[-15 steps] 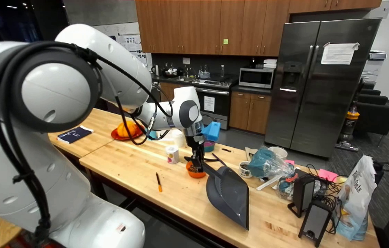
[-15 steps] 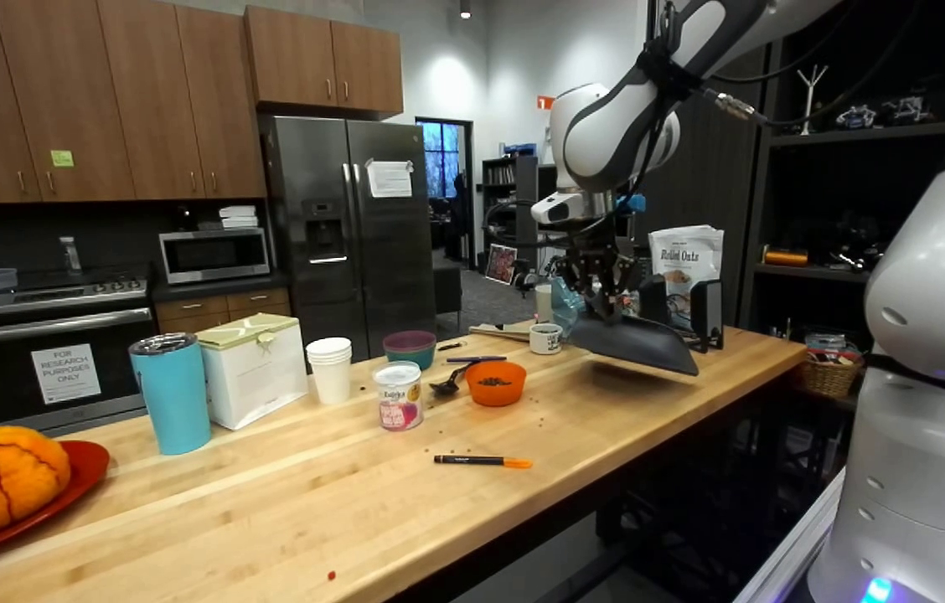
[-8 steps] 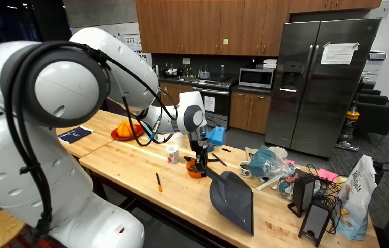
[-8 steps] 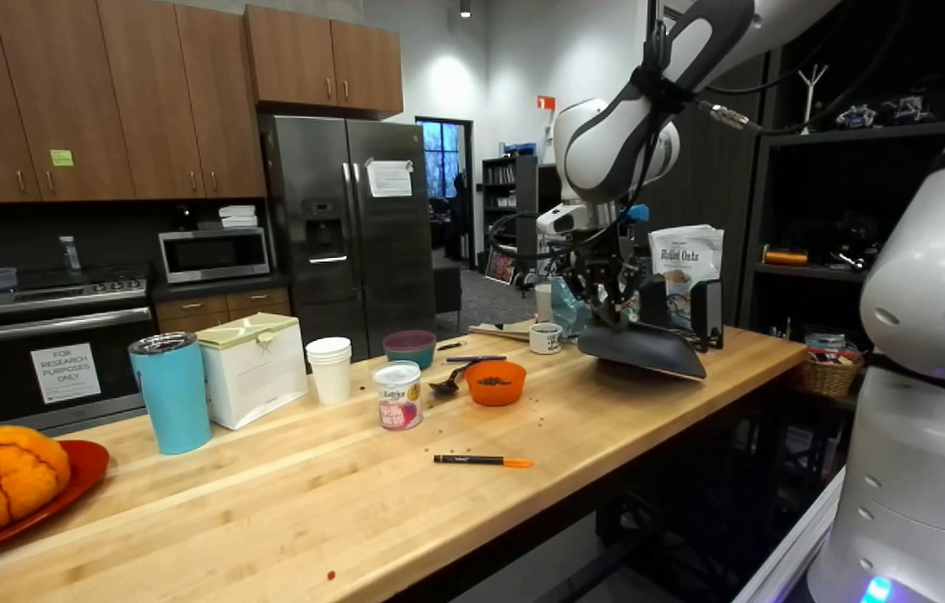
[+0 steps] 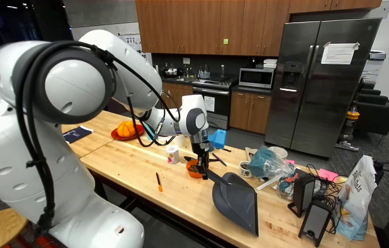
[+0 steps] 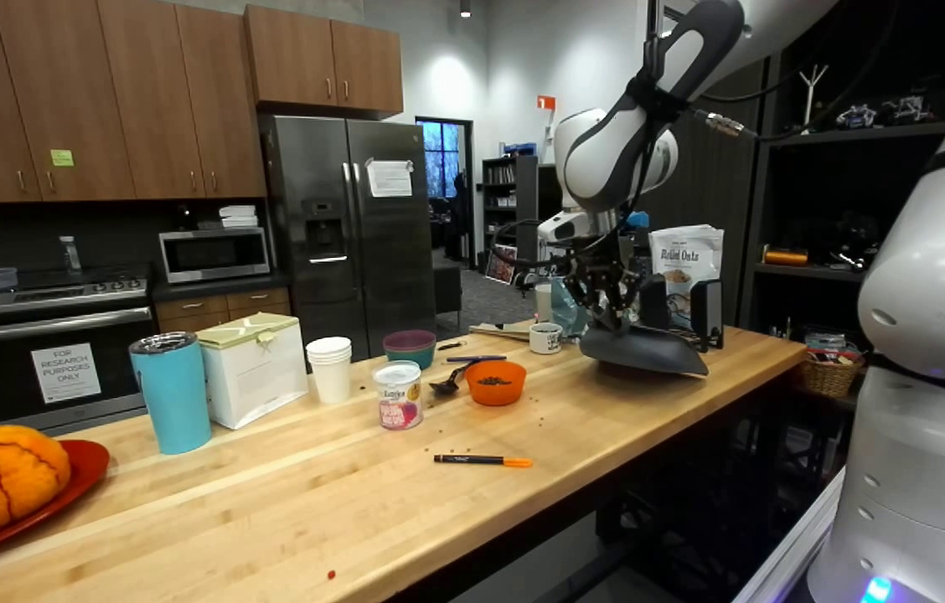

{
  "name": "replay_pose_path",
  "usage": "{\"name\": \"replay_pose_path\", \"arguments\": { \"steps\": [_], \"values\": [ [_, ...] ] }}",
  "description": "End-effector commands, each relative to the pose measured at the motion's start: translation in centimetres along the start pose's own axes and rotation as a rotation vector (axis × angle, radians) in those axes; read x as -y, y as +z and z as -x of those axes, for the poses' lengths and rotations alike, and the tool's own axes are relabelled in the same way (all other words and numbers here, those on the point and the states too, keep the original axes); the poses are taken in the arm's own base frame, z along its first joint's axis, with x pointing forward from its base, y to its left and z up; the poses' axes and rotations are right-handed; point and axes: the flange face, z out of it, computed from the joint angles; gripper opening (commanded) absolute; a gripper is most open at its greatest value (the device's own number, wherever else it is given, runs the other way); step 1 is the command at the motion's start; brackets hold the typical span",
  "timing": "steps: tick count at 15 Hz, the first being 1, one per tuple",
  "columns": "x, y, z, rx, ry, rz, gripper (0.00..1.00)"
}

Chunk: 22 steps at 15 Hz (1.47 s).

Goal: Move the dust pan to the right

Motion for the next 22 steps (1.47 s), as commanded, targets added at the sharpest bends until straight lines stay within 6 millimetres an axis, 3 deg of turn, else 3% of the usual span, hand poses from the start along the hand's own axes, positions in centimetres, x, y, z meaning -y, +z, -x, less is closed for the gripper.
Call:
{"name": "replay_pose_path", "arguments": {
  "steps": [1,7,15,16,17,19,20,21,22],
  "values": [
    [0.2,0.8,2.3,-0.003,0.037,-0.004,0.08],
    [0.8,2.3,4.4,-0.021,0.082,-0.020,0.08],
    [0.6,3.8,4.1,-0.054,0.060,-0.019,0.08],
    [0.5,3.9,4.0,-0.060,0.059,-0.018,0.45],
    [0.5,4.1,3.9,-0.068,0.060,-0.016,0.43],
    [0.6,4.4,3.9,-0.083,0.061,-0.013,0.51],
    [0.7,4.6,3.9,-0.094,0.062,-0.011,0.50],
    [0.9,4.9,3.8,-0.104,0.066,-0.011,0.55],
    [1.0,5.1,3.7,-0.117,0.067,-0.010,0.72]
  ]
}}
